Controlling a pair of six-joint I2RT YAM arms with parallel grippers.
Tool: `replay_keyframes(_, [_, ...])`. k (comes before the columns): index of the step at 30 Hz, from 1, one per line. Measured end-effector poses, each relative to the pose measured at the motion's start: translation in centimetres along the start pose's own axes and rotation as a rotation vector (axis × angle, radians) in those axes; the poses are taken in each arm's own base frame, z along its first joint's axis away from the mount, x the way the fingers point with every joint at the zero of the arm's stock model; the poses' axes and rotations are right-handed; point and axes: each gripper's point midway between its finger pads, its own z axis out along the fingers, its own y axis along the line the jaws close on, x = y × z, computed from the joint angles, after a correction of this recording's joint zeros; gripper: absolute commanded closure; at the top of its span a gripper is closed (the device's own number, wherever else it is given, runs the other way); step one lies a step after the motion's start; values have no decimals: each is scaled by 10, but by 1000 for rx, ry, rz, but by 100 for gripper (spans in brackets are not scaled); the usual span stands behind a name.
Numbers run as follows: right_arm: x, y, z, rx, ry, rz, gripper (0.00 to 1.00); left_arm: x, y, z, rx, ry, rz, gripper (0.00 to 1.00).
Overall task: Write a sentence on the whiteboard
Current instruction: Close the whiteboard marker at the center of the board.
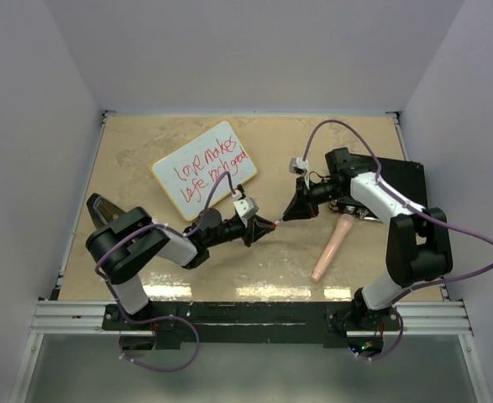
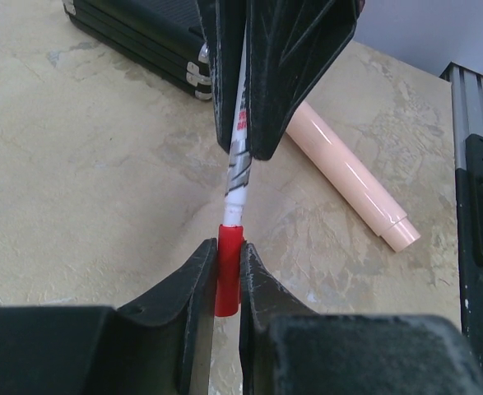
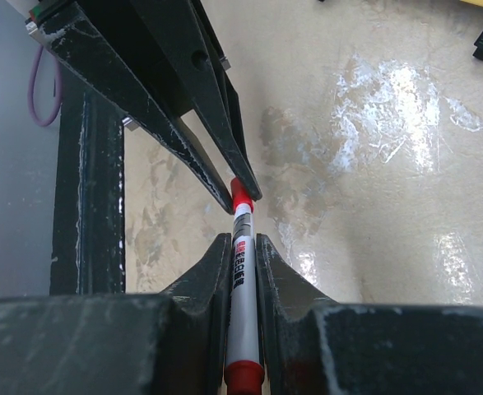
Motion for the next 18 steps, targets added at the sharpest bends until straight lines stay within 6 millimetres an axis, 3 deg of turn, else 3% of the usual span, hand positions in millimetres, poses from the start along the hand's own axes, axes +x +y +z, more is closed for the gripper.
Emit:
replay_keyframes(3, [0,0,1,0,0,-4,100,-10,0,8,15,-14,33,100])
replay_keyframes(18, [-5,-13,-9,113,30,-65,100,-11,9,26,33,63,147,100])
